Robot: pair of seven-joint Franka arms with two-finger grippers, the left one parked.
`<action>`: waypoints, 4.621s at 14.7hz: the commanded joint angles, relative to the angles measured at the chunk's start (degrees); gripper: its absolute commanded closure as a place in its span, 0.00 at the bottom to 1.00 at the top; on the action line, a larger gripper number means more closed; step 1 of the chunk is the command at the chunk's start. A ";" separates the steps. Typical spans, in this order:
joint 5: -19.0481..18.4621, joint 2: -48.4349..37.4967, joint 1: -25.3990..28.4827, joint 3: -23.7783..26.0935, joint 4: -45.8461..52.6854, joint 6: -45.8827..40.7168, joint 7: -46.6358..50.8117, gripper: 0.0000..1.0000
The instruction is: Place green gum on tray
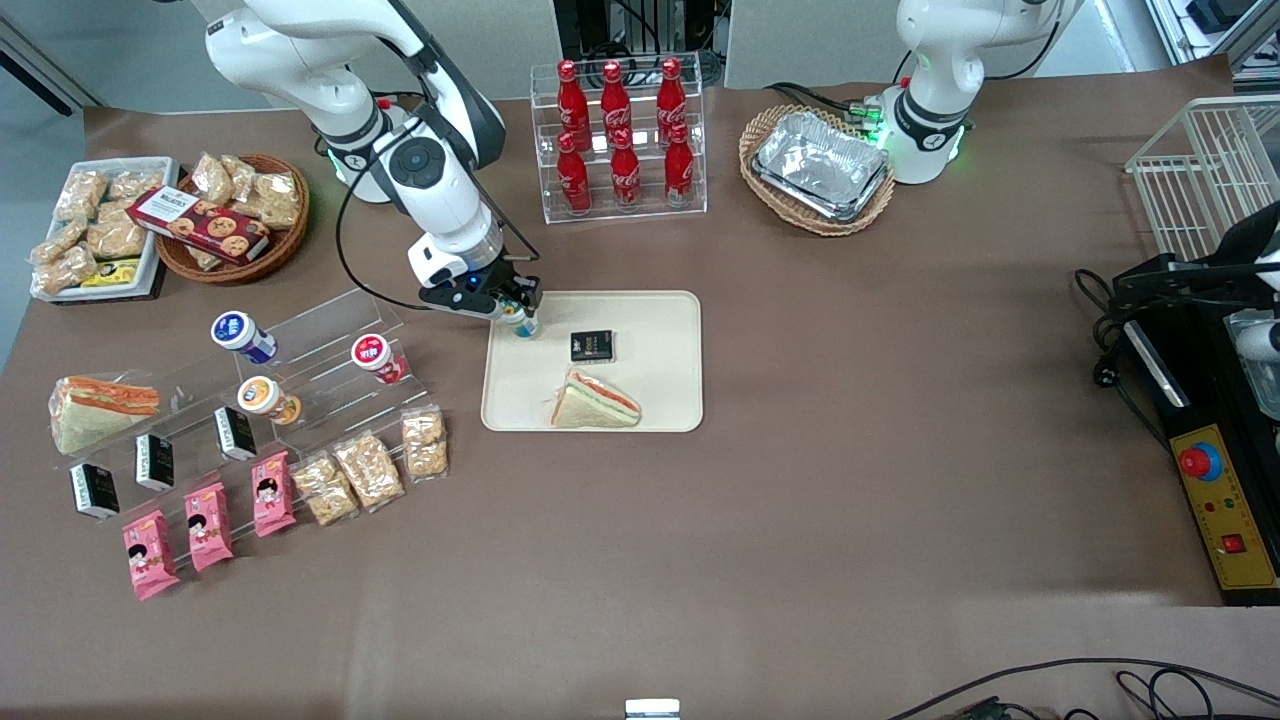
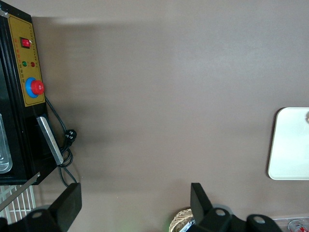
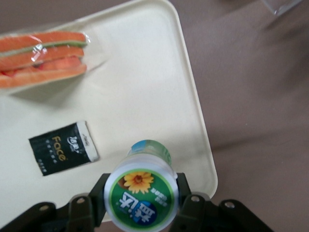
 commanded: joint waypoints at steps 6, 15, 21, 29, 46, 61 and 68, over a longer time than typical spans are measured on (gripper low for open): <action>0.65 3.00 2.23 -0.30 -0.89 2.77 0.68 0.64; 0.39 5.11 2.06 -0.39 -1.68 5.85 0.59 0.64; 0.12 6.87 1.88 -0.47 -1.68 8.13 0.59 0.59; 0.12 7.31 1.53 -0.65 -1.68 8.13 0.59 0.00; 0.92 0.46 0.03 -0.65 -0.28 -2.05 3.31 0.00; 5.66 -9.92 -2.84 -0.91 43.20 -61.36 -7.99 0.00; 0.94 -12.99 -13.58 -2.93 52.37 -71.50 -31.11 0.00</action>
